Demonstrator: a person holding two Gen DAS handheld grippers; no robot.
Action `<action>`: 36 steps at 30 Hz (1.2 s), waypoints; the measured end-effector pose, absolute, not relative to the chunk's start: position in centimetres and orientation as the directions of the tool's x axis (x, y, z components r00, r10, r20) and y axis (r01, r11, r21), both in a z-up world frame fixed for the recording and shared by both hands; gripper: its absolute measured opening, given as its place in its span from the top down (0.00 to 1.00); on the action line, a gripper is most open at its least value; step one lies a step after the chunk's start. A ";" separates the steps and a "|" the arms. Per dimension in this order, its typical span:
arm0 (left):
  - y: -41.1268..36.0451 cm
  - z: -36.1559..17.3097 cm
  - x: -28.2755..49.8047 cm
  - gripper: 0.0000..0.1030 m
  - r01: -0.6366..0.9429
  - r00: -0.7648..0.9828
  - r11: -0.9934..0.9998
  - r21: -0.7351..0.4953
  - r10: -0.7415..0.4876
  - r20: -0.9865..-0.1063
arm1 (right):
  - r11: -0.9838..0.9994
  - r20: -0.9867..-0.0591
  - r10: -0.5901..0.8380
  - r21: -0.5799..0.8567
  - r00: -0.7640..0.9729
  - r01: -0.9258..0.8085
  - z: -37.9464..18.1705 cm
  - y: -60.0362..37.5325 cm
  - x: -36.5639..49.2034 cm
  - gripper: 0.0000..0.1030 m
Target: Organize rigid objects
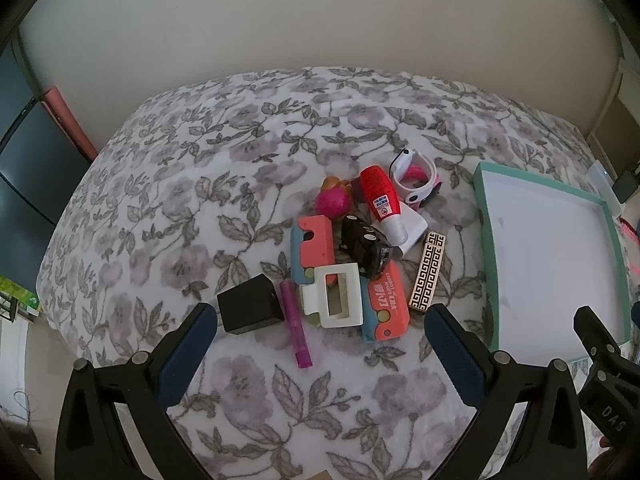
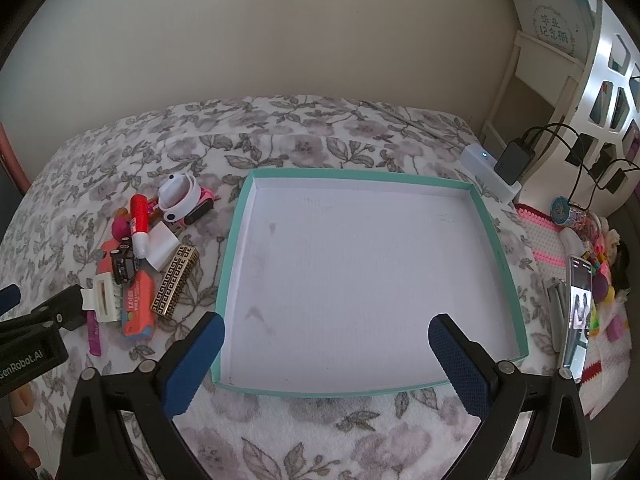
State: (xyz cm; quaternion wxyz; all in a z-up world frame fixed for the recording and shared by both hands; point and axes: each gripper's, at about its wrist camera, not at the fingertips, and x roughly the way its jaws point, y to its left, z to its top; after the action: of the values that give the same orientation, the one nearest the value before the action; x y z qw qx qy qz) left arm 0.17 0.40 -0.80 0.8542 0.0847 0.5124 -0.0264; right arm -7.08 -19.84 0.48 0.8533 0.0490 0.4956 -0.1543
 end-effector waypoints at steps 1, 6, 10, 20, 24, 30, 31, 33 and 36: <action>0.4 -0.8 0.2 0.00 0.131 0.473 0.984 0.118 0.043 -0.880 | 0.947 -0.861 -0.216 -0.070 0.461 0.313 0.4 -19.8 -7.2 0.00; 0.4 -0.8 0.2 0.00 0.132 0.474 0.984 0.119 0.043 -0.880 | 0.947 -0.861 -0.216 -0.071 0.460 0.312 0.5 -19.8 -7.0 0.00; 0.4 -0.8 0.2 0.00 0.132 0.474 0.984 0.120 0.044 -0.879 | 0.947 -0.861 -0.217 -0.072 0.459 0.312 0.5 -19.8 -7.0 0.00; 0.2 -0.9 0.1 0.00 0.138 0.475 0.982 0.129 0.048 -0.879 | 0.947 -0.862 -0.218 -0.075 0.457 0.311 0.4 -19.7 -7.0 0.00; 0.2 -0.9 0.1 0.00 0.139 0.475 0.982 0.130 0.049 -0.879 | 0.948 -0.862 -0.218 -0.076 0.457 0.310 0.4 -19.8 -7.1 0.00; 0.2 -0.9 0.1 0.00 0.138 0.475 0.982 0.129 0.049 -0.879 | 0.948 -0.863 -0.219 -0.077 0.456 0.310 0.4 -19.7 -7.0 0.00; 0.2 -1.0 0.1 0.00 0.138 0.475 0.982 0.129 0.049 -0.879 | 0.948 -0.863 -0.220 -0.078 0.456 0.310 0.4 -19.7 -7.0 0.00; 0.2 -0.9 0.1 0.00 0.138 0.475 0.982 0.129 0.049 -0.879 | 0.948 -0.863 -0.220 -0.078 0.456 0.310 0.4 -19.8 -7.0 0.00; 0.2 -1.0 0.1 0.00 0.138 0.475 0.982 0.129 0.049 -0.879 | 0.948 -0.863 -0.220 -0.079 0.455 0.310 0.4 -19.7 -6.9 0.00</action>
State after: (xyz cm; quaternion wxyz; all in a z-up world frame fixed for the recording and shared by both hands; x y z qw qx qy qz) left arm 0.12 0.24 -0.96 0.8539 0.0913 0.5117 -0.0262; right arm -6.91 -19.69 0.41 0.8517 0.0448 0.4984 -0.1555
